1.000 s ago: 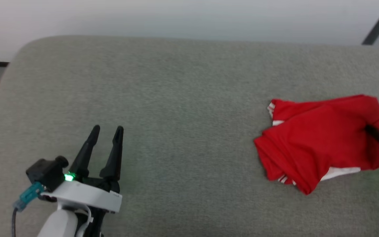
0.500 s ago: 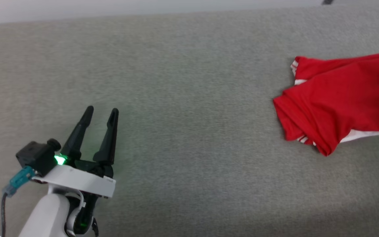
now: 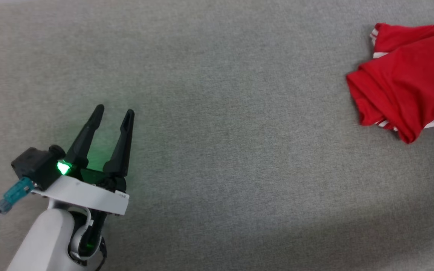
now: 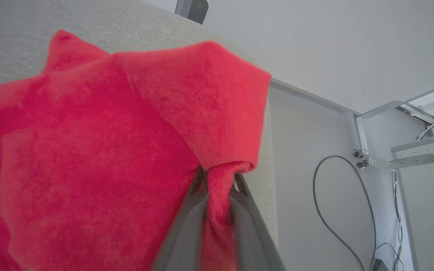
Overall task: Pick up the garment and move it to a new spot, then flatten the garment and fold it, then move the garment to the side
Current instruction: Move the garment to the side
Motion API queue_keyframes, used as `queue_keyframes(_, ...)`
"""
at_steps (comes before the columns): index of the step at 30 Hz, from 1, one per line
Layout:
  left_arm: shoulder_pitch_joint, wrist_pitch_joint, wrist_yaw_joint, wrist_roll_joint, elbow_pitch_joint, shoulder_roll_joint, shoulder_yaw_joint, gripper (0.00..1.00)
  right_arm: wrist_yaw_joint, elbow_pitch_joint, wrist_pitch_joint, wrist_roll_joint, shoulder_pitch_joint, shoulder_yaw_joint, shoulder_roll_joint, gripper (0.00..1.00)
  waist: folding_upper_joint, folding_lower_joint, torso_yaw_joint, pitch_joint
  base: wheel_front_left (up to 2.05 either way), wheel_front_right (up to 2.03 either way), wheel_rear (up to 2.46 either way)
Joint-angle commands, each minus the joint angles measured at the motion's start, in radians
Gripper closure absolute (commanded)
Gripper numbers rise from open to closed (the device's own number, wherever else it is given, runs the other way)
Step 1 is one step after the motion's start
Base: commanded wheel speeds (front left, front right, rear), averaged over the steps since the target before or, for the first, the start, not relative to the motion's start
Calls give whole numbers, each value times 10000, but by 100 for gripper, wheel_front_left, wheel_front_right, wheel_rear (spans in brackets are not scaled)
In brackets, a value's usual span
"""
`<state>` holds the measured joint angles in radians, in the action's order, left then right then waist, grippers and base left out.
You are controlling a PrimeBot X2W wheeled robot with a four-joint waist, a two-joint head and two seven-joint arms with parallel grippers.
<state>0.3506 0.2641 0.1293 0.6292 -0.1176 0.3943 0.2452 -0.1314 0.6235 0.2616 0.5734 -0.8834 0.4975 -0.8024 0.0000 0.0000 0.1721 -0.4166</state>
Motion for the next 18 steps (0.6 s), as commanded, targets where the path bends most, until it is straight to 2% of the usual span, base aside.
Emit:
queue_keyframes(1, 154, -10, 23, -29, 28, 50, 15, 0, 15, 191, -169, -118, -213, 82, -105, 100, 0, 0, 210, -257, 0, 0, 0)
queue_keyframes(8, 275, -10, 23, 15, 110, 177, 128, 0, 15, 1090, -726, -462, -671, 130, -153, 100, 0, 0, 247, -563, 0, 0, 0)
queue_keyframes(18, 520, -10, 19, 108, 127, 386, 288, 0, 15, 2664, -1368, -862, -1159, 126, 364, 100, 0, 0, 103, -920, 0, 0, 0)
